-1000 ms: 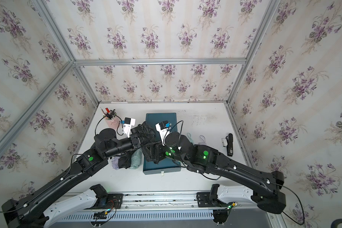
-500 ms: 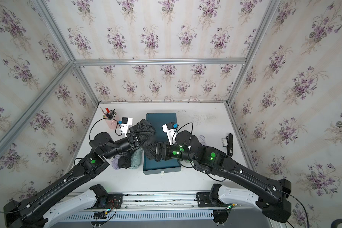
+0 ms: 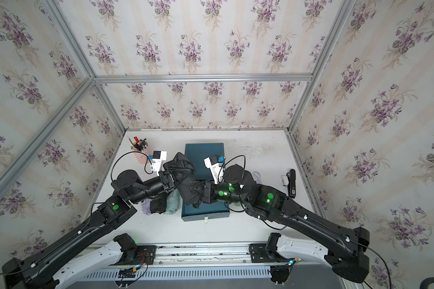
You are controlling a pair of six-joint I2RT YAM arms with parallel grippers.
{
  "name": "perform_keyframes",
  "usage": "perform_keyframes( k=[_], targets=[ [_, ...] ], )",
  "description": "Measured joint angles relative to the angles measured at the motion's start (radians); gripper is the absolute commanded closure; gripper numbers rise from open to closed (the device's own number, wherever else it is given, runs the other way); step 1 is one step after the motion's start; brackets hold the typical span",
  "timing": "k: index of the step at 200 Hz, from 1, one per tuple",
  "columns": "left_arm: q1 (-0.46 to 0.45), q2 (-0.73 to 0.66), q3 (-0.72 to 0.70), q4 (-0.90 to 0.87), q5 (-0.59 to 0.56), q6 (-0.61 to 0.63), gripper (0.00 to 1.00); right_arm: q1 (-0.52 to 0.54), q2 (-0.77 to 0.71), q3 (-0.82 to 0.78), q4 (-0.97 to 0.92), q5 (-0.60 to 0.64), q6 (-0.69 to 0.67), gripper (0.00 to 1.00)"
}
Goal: Place the umbrella in the drawer by color
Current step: Pick up the umbrella from the center of the board, then place the umbrella in the drawer.
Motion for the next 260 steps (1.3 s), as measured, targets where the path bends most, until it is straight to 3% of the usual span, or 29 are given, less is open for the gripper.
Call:
perform_keyframes(
  k=[20, 37, 90, 126, 198, 260],
  targets=[
    [-0.002, -0.027, 0.04, -0.096, -0.03, 0.055, 0.05, 0.0, -0.01, 0.013, -0.035, 0.016, -0.004, 1.0],
    [-0.002, -0.058, 0.099, -0.225, -0.082, 0.121, 0.0, 0.0, -0.018, 0.04, -0.077, 0.032, -0.011, 1.0],
    [-0.002, -0.138, 0.247, -0.683, -0.293, 0.377, 0.03, 0.0, -0.022, 0.15, -0.318, 0.117, -0.037, 1.0],
    [-0.01, -0.127, 0.212, -0.89, -0.289, 0.465, 0.08, 0.0, -0.028, 0.201, -0.523, 0.148, -0.035, 1.0],
    [-0.113, -0.048, 0.175, -0.927, -0.228, 0.481, 0.21, 0.008, -0.015, 0.221, -0.68, 0.072, -0.01, 1.0],
    [-0.207, 0.075, 0.195, -0.895, -0.269, 0.481, 0.36, 0.019, 0.08, 0.229, -0.702, 0.07, -0.001, 1.0]
  ],
)
